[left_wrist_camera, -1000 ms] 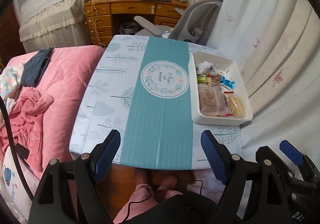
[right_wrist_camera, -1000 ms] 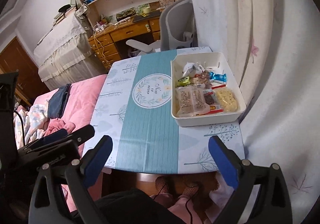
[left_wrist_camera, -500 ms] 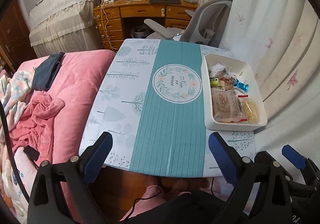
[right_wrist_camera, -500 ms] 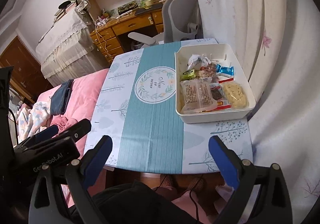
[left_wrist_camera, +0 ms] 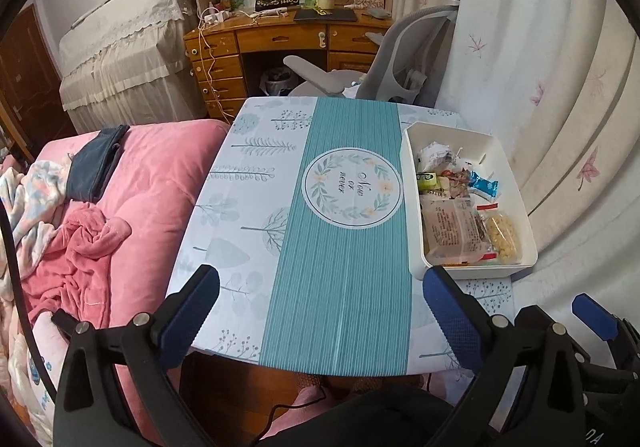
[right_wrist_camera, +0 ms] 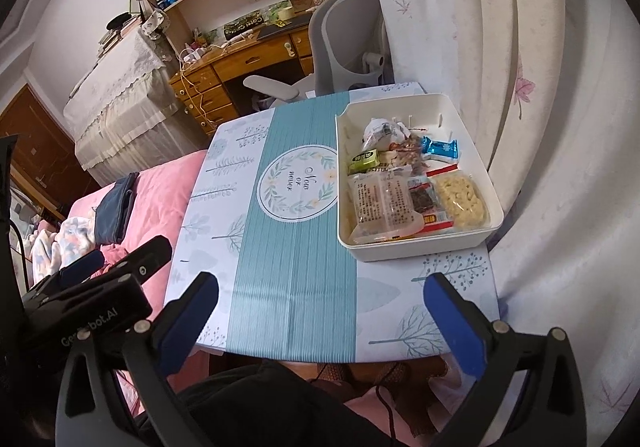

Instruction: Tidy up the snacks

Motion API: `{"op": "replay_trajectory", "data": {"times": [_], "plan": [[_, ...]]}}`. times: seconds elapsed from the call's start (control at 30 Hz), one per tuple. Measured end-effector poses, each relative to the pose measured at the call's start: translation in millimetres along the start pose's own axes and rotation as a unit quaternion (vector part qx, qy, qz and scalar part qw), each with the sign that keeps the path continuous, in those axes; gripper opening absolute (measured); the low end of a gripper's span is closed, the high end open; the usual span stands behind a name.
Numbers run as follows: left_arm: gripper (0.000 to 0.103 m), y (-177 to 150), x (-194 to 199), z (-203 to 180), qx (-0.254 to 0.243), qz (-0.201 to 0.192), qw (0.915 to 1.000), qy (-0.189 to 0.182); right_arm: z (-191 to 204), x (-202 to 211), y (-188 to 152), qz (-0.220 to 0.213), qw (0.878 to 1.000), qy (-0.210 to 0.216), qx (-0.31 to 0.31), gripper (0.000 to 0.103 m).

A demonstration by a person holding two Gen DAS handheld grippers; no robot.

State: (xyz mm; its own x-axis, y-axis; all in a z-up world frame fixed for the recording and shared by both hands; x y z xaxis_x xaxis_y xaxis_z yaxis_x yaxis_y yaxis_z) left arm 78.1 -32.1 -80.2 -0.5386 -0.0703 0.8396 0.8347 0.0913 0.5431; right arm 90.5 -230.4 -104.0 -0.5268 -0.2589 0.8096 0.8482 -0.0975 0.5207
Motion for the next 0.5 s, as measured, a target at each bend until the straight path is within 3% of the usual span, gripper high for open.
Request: {"op": "replay_trajectory", "data": {"times": [0.5], "plan": [[0.102, 8, -4, -8, -0.006, -0.003, 1.0000, -0.004, -12, -6, 10, -0.002, 1.000, 0.005, -0.020, 0.103]]}}
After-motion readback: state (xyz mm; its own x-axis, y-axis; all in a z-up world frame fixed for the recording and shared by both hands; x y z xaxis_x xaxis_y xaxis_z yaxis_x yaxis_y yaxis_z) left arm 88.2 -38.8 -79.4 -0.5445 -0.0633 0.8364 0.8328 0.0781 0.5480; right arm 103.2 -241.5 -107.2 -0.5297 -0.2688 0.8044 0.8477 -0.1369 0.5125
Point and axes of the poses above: each gripper's, at about its wrist camera, not at the fingertips, and x roughly against the way its jaws point, z to its left, y to its top, the point moved 8 cm from there along -x, roughly the way its jaws point, and after that the axes turned 1 degree about -x, right-handed, at the moved point
